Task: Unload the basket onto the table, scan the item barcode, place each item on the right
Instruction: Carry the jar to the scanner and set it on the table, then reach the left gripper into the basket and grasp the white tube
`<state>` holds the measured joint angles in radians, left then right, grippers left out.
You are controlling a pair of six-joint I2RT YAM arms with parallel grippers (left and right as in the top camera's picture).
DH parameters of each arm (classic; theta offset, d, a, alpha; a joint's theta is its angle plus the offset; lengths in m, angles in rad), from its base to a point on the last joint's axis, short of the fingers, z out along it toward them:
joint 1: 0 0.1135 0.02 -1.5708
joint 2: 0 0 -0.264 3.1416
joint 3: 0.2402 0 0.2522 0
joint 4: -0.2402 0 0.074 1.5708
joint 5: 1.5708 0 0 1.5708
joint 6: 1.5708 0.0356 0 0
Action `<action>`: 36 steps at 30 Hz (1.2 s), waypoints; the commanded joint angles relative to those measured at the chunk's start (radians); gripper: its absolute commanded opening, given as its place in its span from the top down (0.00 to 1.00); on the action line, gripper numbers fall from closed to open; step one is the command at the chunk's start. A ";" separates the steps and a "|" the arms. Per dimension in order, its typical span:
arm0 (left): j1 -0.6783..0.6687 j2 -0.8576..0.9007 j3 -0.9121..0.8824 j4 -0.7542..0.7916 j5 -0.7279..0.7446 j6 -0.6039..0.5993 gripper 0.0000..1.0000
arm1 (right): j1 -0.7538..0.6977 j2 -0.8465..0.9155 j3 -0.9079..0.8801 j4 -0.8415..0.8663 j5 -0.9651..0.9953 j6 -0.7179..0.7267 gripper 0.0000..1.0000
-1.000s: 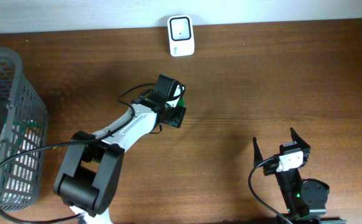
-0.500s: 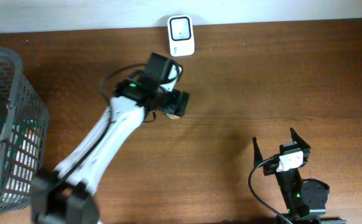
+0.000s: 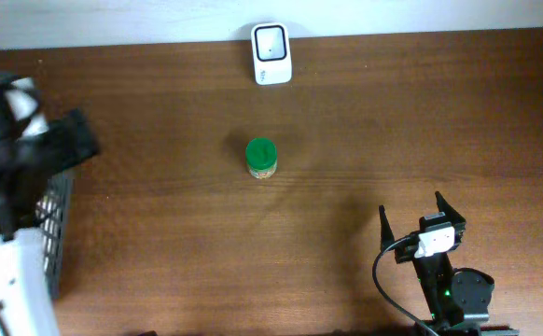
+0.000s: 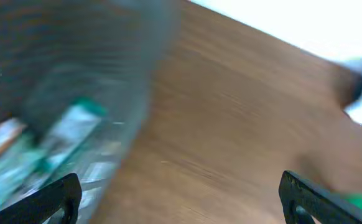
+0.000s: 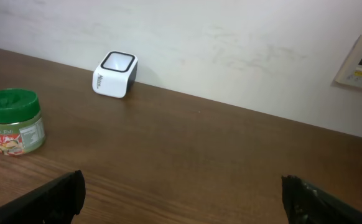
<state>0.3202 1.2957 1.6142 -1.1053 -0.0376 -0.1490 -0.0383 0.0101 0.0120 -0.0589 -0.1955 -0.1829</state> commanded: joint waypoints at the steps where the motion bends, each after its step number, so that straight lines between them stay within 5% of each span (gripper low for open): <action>1: 0.193 -0.007 0.011 -0.003 0.022 -0.023 0.01 | 0.007 -0.006 -0.006 -0.005 0.006 0.007 0.02; 12: 0.496 0.162 0.006 -0.066 0.132 -0.002 0.01 | 0.007 -0.006 -0.006 -0.005 0.006 0.007 0.02; 19: 0.499 0.277 0.006 -0.121 0.180 0.299 0.01 | 0.007 -0.006 -0.006 -0.005 0.005 0.007 0.02; 29: 0.499 0.418 0.006 -0.139 0.215 0.417 0.12 | 0.007 -0.006 -0.006 -0.005 0.006 0.007 0.02; 36: 0.507 0.424 0.007 -0.108 0.169 0.491 0.08 | 0.007 -0.006 -0.006 -0.005 0.005 0.007 0.02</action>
<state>0.8253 1.7149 1.6184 -1.2182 0.1448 0.2646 -0.0383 0.0101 0.0120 -0.0589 -0.1955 -0.1837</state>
